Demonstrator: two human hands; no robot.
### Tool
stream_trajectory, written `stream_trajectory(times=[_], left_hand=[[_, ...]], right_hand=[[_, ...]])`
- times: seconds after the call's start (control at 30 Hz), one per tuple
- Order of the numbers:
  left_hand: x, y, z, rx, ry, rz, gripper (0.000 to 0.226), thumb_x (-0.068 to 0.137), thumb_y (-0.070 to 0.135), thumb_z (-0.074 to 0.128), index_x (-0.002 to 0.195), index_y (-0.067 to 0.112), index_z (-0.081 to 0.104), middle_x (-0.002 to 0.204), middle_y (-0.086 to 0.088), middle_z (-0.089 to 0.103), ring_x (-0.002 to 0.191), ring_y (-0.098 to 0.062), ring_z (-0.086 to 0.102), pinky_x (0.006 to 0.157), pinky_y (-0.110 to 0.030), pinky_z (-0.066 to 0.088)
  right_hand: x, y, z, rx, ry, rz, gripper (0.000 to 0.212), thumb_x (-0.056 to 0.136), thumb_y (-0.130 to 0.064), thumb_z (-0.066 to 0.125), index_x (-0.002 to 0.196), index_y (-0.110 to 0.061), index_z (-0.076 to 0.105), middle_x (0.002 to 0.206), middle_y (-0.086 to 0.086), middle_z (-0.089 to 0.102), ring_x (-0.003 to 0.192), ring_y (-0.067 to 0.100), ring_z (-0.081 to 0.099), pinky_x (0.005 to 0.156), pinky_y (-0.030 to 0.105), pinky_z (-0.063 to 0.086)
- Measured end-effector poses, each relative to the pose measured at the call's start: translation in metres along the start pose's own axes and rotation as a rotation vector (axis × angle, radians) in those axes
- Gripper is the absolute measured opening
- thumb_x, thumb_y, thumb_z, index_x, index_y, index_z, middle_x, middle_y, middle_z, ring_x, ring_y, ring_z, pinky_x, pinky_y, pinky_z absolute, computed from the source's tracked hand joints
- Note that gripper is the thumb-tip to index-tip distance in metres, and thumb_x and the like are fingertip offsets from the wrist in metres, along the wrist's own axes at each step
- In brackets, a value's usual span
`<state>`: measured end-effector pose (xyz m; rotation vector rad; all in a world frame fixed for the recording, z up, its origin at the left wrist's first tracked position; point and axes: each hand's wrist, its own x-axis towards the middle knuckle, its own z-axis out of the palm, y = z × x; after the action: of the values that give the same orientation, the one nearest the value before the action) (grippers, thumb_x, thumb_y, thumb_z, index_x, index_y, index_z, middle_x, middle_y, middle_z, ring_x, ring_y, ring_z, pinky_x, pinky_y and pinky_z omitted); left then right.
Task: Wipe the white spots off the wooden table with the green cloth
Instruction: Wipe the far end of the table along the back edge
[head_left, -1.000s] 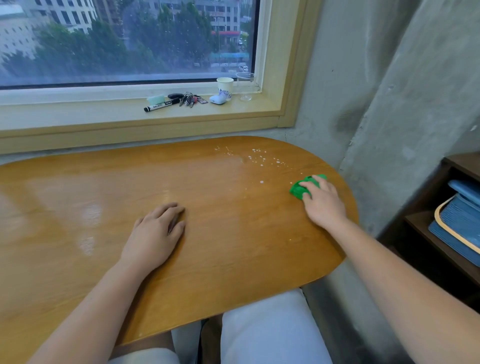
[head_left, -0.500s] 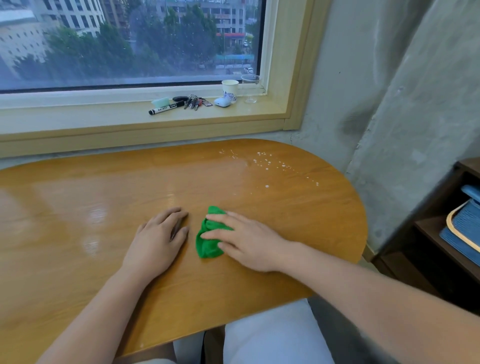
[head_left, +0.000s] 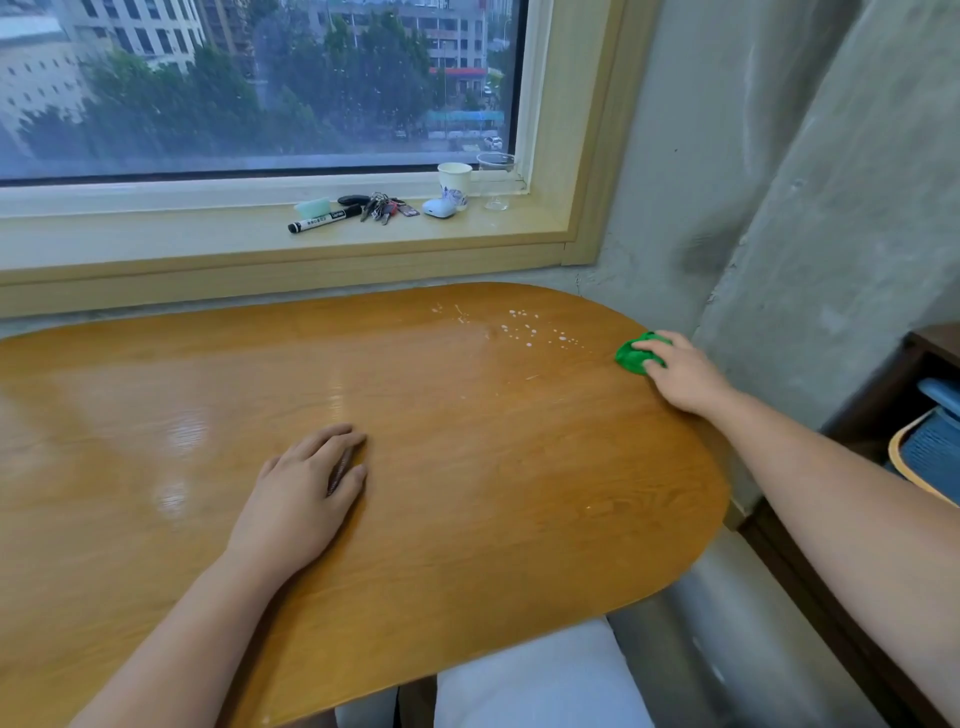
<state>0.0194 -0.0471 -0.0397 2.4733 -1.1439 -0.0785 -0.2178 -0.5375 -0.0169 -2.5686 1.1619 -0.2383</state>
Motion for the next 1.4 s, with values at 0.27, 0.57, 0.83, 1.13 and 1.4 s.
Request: stream_trajectory(times=[0.27,0.57,0.83,1.13,1.4], left_hand=[[0.000,0.001,-0.001,0.009,0.005,-0.006,0.049,0.104,0.056,0.046,0.152,0.044,0.050,0.161,0.021,0.043,0.140,-0.016,0.050,0.116,-0.045,0.038],[0.000,0.002,-0.003,0.009,0.009,-0.008,0.049,0.103,0.055,0.047,0.151,0.044,0.051,0.161,0.022,0.043,0.143,-0.012,0.046,0.114,-0.041,0.037],[-0.001,0.003,-0.003,0.005,0.013,-0.009,0.048,0.104,0.055,0.047,0.151,0.045,0.050,0.161,0.024,0.042,0.141,-0.012,0.048,0.113,-0.040,0.039],[-0.003,0.004,-0.005,-0.018,0.024,-0.001,0.047,0.104,0.055,0.047,0.150,0.045,0.051,0.160,0.026,0.041,0.142,-0.011,0.046,0.115,-0.040,0.036],[-0.001,0.002,-0.003,-0.023,0.029,-0.003,0.046,0.103,0.054,0.049,0.148,0.046,0.052,0.158,0.027,0.043,0.142,-0.009,0.046,0.112,-0.039,0.037]], right_hand=[[-0.002,-0.095,0.039,-0.029,0.123,0.187,0.048,0.108,-0.028,0.040,0.153,-0.034,0.055,0.174,0.003,0.028,0.157,0.040,0.026,0.124,0.050,0.030],[-0.091,-0.253,0.090,-0.108,-0.190,-0.564,0.047,0.113,-0.039,0.037,0.159,-0.044,0.042,0.178,-0.010,0.015,0.164,0.032,0.010,0.127,0.059,0.021],[-0.063,-0.219,0.062,-0.167,-0.330,-0.839,0.046,0.114,-0.046,0.037,0.160,-0.048,0.040,0.176,-0.016,0.018,0.162,0.019,0.021,0.125,0.051,0.031],[0.042,-0.080,0.017,-0.137,-0.088,-0.197,0.047,0.113,-0.042,0.038,0.160,-0.042,0.044,0.177,-0.003,0.023,0.158,0.031,0.030,0.125,0.055,0.030],[0.075,-0.066,0.018,-0.107,0.057,0.289,0.056,0.104,-0.021,0.040,0.159,-0.030,0.046,0.167,0.011,0.033,0.149,0.043,0.034,0.118,0.053,0.036]])
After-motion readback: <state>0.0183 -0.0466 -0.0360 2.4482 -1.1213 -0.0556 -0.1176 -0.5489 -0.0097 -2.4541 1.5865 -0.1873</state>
